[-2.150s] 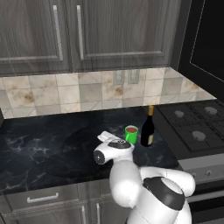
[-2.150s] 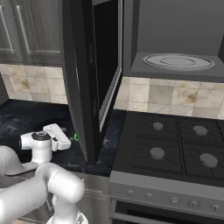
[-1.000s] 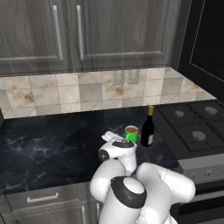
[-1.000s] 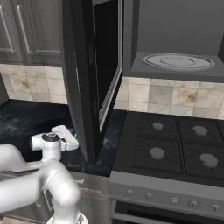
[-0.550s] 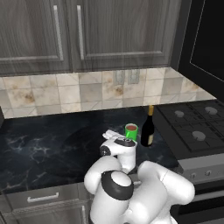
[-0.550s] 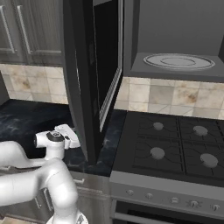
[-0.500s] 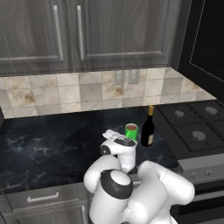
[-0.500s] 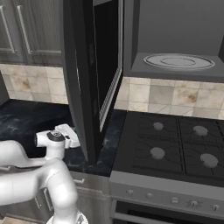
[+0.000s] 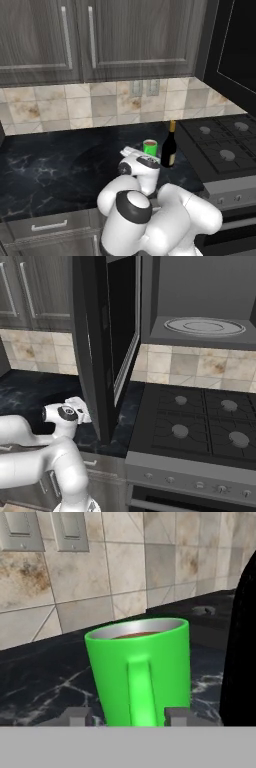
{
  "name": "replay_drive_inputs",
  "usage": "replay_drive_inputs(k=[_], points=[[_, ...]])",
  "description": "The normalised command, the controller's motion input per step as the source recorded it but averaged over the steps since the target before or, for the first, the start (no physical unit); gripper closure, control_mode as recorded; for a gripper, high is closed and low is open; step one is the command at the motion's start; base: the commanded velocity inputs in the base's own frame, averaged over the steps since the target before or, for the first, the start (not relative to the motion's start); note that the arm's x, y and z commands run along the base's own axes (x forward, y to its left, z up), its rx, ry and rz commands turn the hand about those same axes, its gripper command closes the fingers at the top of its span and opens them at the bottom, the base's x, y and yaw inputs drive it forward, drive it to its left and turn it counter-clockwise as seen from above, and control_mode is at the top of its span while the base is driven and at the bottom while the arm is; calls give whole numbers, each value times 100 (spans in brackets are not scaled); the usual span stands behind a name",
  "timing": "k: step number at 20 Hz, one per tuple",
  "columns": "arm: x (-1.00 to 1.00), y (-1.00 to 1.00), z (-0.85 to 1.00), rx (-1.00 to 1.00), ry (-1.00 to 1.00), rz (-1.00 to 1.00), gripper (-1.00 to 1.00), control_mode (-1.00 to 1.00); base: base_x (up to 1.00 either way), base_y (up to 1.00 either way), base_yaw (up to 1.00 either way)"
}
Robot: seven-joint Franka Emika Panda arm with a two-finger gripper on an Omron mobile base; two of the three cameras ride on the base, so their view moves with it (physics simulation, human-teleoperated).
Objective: Place the microwavable item in the microwave. Then, close the microwave door and press the start button.
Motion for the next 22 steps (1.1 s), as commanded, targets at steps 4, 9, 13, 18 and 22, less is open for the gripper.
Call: replay_drive_inputs(k=[4, 9, 13, 18, 22], points=[[0, 0, -1, 0, 0, 0, 100, -100, 0, 0, 0], [0, 0, 0, 0, 0, 0, 100, -100, 0, 0, 0], [0, 19, 1, 0, -1, 0, 100, -100, 0, 0, 0], [-3, 50, 32, -1, -7, 0, 100, -100, 0, 0, 0], [0, 54, 67, -3, -18, 0, 100, -100, 0, 0, 0]])
